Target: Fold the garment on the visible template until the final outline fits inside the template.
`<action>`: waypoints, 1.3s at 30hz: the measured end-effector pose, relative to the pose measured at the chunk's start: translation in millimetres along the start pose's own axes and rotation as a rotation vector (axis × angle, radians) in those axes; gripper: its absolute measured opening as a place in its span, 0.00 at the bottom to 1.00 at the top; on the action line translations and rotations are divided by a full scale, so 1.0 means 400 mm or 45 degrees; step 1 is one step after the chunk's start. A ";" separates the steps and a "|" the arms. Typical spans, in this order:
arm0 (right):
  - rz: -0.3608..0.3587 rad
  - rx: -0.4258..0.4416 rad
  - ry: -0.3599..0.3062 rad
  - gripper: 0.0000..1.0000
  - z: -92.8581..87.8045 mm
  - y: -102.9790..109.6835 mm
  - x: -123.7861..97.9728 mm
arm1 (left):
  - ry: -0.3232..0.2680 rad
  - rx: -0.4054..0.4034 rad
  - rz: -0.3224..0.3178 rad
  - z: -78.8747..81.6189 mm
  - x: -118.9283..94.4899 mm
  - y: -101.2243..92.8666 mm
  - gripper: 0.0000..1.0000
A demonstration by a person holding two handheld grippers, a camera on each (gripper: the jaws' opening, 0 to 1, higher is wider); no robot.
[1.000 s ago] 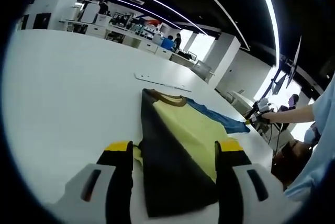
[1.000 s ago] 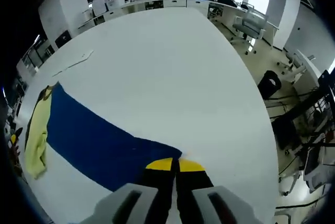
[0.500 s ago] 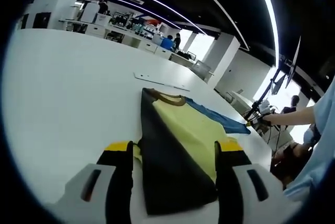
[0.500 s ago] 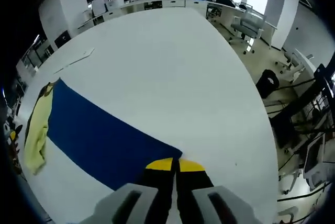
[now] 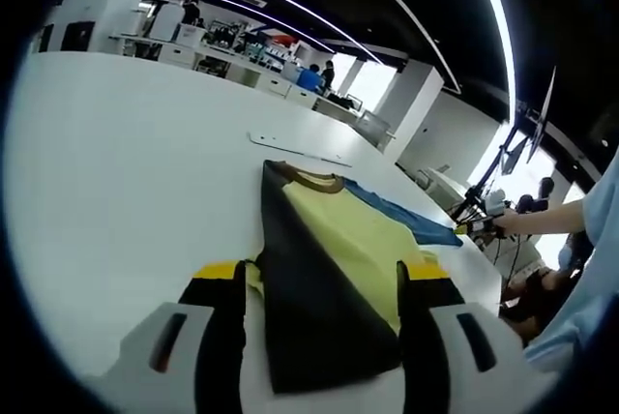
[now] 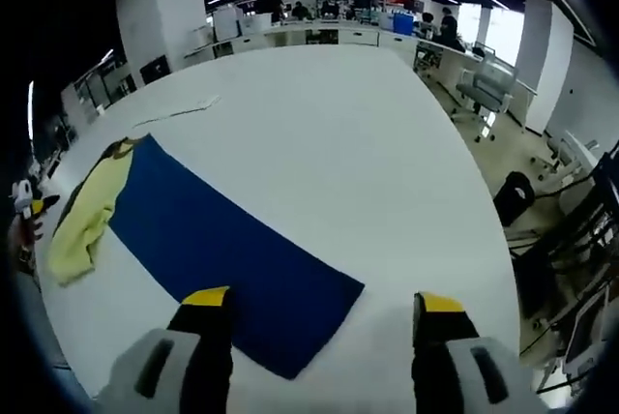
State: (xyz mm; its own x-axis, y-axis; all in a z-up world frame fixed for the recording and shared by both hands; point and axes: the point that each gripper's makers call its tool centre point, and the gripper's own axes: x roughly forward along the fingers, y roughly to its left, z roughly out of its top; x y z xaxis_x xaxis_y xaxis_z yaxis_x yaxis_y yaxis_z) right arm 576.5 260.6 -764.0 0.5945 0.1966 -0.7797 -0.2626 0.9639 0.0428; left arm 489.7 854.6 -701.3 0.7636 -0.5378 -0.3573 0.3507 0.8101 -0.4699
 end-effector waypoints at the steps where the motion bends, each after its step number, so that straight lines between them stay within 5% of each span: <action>1: 0.007 0.011 -0.008 0.84 0.002 0.006 -0.003 | 0.002 0.001 0.000 -0.001 0.000 0.000 0.60; 7: 0.070 0.019 -0.134 0.99 0.039 0.061 -0.030 | 0.021 0.004 0.003 -0.015 -0.007 0.008 0.60; 16: 0.118 -0.023 -0.230 1.00 0.094 0.133 -0.080 | 0.033 0.018 0.023 -0.022 -0.034 0.027 0.60; 21: 0.155 -0.043 -0.273 0.99 0.114 0.249 -0.137 | 0.059 0.004 0.039 -0.059 -0.060 0.042 0.55; 33: 0.223 -0.128 -0.312 0.96 0.121 0.376 -0.221 | 0.094 -0.123 0.047 -0.174 -0.127 0.047 0.48; 39: 0.270 -0.129 -0.352 0.94 0.108 0.421 -0.251 | 0.072 -0.162 0.038 -0.168 -0.127 0.049 0.41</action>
State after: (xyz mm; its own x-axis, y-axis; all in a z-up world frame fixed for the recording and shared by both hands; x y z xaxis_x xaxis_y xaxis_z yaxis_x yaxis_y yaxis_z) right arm 505.6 410.9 -651.5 0.6983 0.4450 -0.5607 -0.4680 0.8765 0.1128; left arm 421.4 882.2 -746.8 0.7397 -0.5289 -0.4160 0.2538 0.7918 -0.5555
